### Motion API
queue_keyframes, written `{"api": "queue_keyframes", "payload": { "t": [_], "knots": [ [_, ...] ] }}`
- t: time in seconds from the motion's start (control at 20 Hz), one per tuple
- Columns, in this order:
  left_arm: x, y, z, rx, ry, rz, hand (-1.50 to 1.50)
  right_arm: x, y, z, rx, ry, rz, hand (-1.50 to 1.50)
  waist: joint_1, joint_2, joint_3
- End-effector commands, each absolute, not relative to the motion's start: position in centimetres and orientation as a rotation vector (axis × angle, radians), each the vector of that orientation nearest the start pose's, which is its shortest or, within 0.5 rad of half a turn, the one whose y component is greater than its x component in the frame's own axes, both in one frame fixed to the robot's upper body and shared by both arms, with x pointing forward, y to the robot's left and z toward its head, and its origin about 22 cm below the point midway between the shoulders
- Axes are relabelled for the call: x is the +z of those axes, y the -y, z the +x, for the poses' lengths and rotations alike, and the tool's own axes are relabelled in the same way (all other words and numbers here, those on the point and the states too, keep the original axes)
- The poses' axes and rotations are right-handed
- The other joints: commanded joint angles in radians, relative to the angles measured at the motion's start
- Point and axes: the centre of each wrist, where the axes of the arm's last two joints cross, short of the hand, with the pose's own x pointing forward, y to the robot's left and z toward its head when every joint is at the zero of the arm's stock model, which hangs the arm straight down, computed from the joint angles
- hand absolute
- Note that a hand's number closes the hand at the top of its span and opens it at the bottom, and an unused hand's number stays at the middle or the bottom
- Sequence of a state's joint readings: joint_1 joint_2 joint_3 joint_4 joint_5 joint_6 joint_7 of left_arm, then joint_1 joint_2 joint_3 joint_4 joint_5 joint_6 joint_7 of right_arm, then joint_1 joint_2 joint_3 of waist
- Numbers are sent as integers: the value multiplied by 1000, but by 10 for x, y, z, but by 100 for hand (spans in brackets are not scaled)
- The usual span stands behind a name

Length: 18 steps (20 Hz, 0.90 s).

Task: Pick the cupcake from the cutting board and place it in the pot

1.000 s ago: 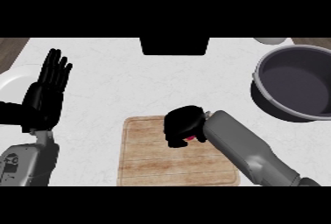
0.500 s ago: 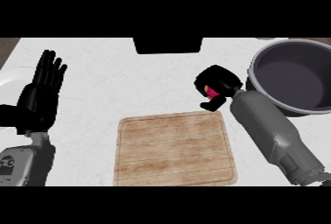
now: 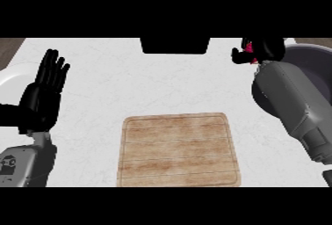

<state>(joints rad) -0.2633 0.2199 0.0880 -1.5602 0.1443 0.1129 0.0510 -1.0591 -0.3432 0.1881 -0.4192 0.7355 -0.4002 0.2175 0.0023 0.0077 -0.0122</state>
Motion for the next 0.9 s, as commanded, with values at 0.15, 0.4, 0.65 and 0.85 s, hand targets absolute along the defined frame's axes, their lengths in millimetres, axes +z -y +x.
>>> {"api": "queue_keyframes", "payload": {
  "t": [0.15, 0.4, 0.65, 0.85],
  "knots": [
    [85, -268, 302, 9, 1775, 99, 0, 165, 257, 472, 178, 1078, -1643, 150, 43, -2, -2],
    [85, -253, 307, -15, 1784, 65, 0, 180, 235, 480, -25, 886, -1826, 150, 51, 2, 4],
    [72, -255, 302, 29, 1767, 85, 0, 174, 204, 483, -58, 678, -1871, 150, 34, -2, 10],
    [73, -272, 299, 38, 1743, 104, 0, 154, 225, 478, -60, 619, -1879, 150, 2, -13, 11]
  ]
}}
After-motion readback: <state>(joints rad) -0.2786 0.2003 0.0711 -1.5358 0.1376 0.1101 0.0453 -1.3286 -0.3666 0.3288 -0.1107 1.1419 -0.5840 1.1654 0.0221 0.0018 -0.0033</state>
